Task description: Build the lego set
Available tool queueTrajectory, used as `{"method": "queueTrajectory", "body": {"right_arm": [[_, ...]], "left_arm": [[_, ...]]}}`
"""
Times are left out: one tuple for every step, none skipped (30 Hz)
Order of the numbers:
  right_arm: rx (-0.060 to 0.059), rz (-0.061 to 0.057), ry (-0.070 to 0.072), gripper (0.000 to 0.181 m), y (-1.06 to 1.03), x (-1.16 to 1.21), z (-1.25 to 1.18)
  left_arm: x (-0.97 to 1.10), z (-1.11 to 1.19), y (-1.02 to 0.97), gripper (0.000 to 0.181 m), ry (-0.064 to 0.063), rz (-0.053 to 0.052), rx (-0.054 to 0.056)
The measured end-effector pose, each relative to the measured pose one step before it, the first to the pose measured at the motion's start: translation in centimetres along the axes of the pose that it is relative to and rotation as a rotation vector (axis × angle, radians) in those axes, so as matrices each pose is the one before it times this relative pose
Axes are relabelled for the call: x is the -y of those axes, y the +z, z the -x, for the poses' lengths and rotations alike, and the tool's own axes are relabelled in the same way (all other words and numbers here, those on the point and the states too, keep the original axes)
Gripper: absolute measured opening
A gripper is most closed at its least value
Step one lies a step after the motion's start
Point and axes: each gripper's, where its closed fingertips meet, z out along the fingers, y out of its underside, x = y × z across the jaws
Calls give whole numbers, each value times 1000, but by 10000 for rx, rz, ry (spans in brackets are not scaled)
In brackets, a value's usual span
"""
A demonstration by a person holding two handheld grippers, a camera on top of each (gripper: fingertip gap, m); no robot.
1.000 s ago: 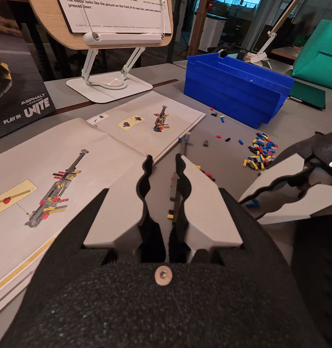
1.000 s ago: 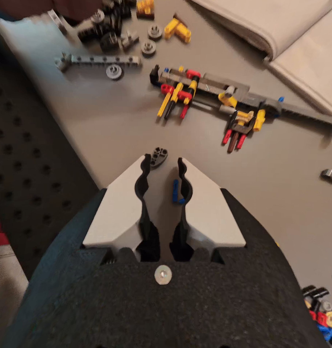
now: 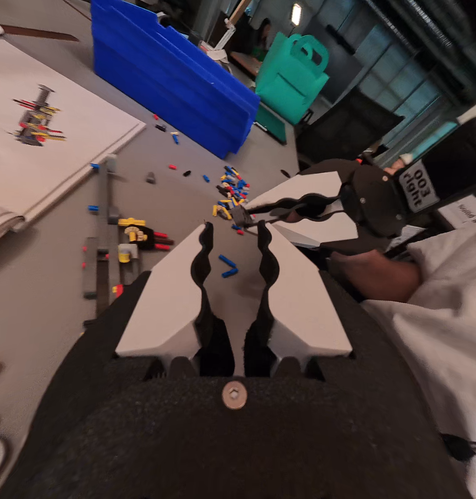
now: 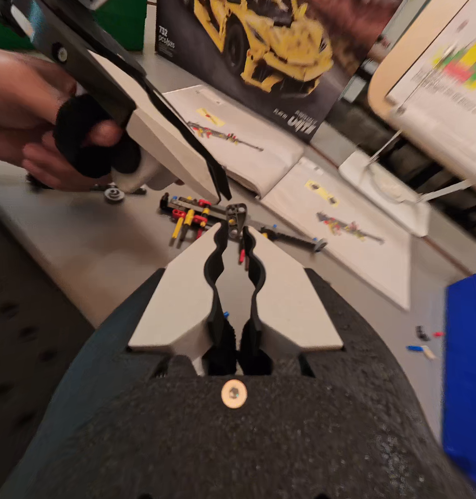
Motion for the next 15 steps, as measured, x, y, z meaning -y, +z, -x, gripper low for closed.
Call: {"method": "queueTrajectory", "body": {"right_arm": [[-283, -123, -491, 10, -151, 317, -105], [-220, -62, -425, 10, -106, 232, -34], [44, -69, -413, 10, -47, 228, 344], [-1, -23, -360, 10, -26, 165, 257], [-146, -24, -321, 10, -29, 154, 24], [-152, -27, -312, 10, -32, 148, 18], [-149, 39, -275, 10, 28, 9, -14], [3, 145, -232, 10, 111, -201, 184], [61, 69, -178, 10, 47, -109, 258], [-40, -70, -187, 10, -44, 21, 118], [-102, -140, -195, 10, -115, 93, 1], [-50, -77, -120, 10, -137, 46, -19], [18, -10, -43, 10, -90, 3, 14], [15, -20, -47, 10, -83, 43, -12], [8, -13, -88, 10, -64, 51, -13]], "left_arm": [[-2, -455, 68, 30, -134, -10, -300], [28, -369, 53, 28, -96, -24, -237], [48, -141, 49, 27, -61, -45, -89], [-32, -19, 41, 26, -27, 10, -22], [-98, -69, 36, 24, -3, 64, -60], [-139, -107, 25, 20, 2, 82, -86], [-161, -233, 1, 8, 11, 100, -161], [-274, 1, -3, 6, 69, 184, 24], [-287, 77, -34, 6, 242, 203, 98], [-151, -43, -45, 6, 240, 112, 44], [-30, -125, -11, 6, 149, 22, -23], [0, -135, 32, 6, -1, -19, -72], [1, -95, 62, 6, -102, -36, -103], [79, -84, 46, 6, -102, -53, -96], [61, -75, 34, 6, -49, -32, -58]]}}
